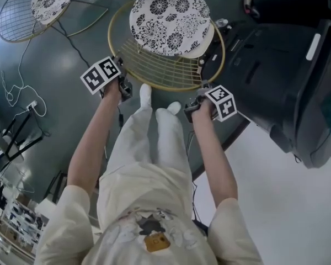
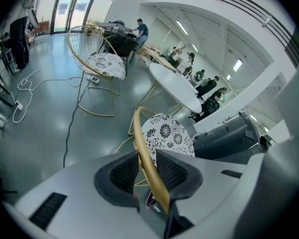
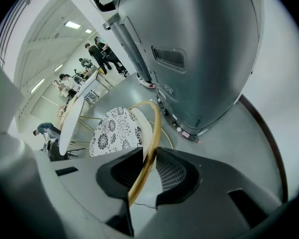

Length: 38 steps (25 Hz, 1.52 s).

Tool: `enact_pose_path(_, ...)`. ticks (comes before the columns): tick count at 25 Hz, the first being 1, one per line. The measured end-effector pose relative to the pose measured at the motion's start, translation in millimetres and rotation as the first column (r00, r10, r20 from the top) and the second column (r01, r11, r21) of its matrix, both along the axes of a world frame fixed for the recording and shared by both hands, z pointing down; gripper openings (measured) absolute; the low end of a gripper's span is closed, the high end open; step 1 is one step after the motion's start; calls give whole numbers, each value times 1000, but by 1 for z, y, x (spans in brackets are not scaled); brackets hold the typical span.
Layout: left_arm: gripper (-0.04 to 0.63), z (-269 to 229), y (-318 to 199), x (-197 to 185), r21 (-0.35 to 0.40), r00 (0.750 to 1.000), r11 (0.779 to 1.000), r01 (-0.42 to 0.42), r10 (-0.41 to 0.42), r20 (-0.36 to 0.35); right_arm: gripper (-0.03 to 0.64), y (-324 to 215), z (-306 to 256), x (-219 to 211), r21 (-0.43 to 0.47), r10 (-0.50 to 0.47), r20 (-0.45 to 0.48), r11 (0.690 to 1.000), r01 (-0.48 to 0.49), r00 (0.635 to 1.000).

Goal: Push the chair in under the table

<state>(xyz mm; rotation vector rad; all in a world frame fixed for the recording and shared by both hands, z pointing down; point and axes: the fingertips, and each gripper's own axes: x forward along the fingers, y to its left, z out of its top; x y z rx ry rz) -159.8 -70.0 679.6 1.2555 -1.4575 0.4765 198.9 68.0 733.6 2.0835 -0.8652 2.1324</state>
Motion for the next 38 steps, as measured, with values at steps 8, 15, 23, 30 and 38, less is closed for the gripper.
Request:
enact_pose_path(8,100,-23,16,4,32,998,998,-49,51,-40,64,8,-28,-11,15,-1,-2,1000,1,1000)
enact_pose_path(15,100,-60,32,5,70,997,995,-66,68,-25,64,5,-64,-11,59,-102,-78,993,107,992)
enact_pose_path(23,65,-145,47,33,212,988,967,-143,151,-22,43,-11,-133,-31,242,-221,-90,941,237,971)
enact_pose_path(30,9,-223,95,73,305,966,918,-255,257,34,12,-6,-216,-58,392,-424,-201,791,469,883)
enact_pose_path(38,9,-295,177,121,351,926,860,-372,368,80,9,22,-319,-93,537,-585,-379,492,685,717)
